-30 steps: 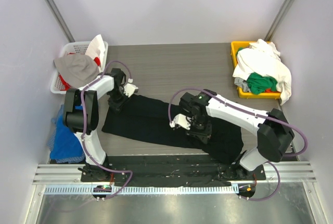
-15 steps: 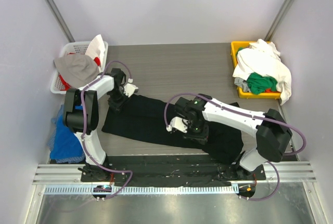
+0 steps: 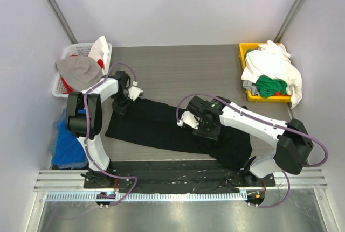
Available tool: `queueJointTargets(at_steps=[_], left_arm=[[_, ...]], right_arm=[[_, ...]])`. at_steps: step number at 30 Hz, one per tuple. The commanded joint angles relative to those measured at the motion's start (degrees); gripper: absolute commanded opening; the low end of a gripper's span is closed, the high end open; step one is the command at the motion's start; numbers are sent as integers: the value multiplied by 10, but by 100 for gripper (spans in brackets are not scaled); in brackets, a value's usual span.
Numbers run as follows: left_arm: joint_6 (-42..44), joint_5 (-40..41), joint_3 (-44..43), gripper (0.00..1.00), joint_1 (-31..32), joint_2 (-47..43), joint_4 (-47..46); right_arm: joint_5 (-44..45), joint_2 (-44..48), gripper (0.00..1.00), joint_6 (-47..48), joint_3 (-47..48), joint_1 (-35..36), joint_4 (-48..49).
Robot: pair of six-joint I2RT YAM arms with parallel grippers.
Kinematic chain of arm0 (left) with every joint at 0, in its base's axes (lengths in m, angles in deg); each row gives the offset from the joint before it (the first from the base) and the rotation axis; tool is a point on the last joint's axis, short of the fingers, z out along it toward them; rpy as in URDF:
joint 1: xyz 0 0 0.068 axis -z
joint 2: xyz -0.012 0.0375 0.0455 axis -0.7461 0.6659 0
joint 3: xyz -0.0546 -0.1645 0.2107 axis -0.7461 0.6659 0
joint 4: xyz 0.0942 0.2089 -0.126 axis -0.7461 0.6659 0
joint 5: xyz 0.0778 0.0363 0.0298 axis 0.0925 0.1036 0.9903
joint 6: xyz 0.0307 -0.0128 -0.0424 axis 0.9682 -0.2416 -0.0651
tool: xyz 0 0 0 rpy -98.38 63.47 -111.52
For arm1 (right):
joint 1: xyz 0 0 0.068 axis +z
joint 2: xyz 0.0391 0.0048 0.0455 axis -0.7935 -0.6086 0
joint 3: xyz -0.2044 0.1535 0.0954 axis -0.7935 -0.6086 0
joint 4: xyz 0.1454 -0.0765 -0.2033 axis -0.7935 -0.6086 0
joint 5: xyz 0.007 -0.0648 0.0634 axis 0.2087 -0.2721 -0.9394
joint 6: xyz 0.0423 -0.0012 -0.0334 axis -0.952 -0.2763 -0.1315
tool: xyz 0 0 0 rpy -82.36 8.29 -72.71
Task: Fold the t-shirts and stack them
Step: Fold the other side of the tshirt into a rectangle
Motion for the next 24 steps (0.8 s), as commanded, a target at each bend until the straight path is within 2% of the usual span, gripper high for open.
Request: queueJointTargets(at_steps=[1, 21, 22, 24], left_arm=[[8, 15, 15, 15, -5, 20, -46], [11, 16, 23, 15, -4, 21, -51], [11, 17, 24, 15, -4, 20, -50], [12, 18, 24, 15, -4, 19, -50]], right_arm=[[19, 18, 44, -5, -14, -4, 15], [-2, 1, 43, 7, -49, -15, 54], [-3, -1, 42, 8, -50, -15, 56], [-11, -6, 33, 8, -49, -16, 57]])
